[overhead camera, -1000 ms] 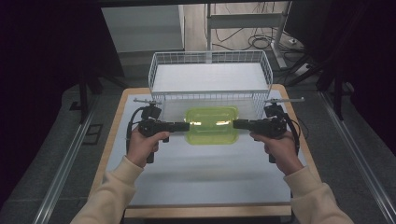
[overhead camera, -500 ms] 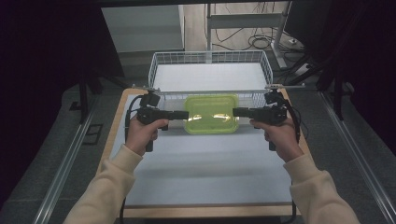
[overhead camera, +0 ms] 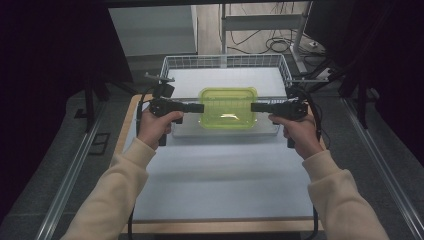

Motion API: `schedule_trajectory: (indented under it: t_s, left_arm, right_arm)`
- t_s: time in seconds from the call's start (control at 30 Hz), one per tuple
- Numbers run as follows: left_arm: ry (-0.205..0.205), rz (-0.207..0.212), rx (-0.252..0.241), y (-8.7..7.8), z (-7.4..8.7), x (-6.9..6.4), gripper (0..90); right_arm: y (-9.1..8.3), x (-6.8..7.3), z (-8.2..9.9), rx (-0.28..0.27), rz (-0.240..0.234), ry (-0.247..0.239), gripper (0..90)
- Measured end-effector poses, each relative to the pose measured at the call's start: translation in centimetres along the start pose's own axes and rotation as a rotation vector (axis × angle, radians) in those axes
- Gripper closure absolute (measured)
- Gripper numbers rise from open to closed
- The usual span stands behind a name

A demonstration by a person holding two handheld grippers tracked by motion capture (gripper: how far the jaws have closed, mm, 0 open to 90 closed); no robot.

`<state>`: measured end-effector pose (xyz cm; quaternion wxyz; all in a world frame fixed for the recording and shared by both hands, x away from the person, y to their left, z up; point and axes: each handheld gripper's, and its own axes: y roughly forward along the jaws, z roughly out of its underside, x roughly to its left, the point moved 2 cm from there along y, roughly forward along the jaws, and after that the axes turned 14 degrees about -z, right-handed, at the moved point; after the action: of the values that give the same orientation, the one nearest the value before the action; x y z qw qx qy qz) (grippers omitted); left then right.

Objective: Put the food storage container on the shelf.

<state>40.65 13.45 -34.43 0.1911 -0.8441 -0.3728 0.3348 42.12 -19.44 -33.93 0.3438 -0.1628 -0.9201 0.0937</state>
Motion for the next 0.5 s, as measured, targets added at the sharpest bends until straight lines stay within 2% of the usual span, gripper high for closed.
schedule_trajectory:
  t_s: [0.33,0.5]
  left_arm:
    - [-0.018,0.011,-0.022,0.0,-2.1,0.8,81.1]
    - [-0.017,-0.014,-0.016,0.2,-3.4,1.4,81.0]
  right_arm:
    - [0.4,-0.5,-2.3,0.0,-0.001,0.01,80.7]
    - [0.9,-1.3,-4.0,0.013,-0.004,0.018,80.7]
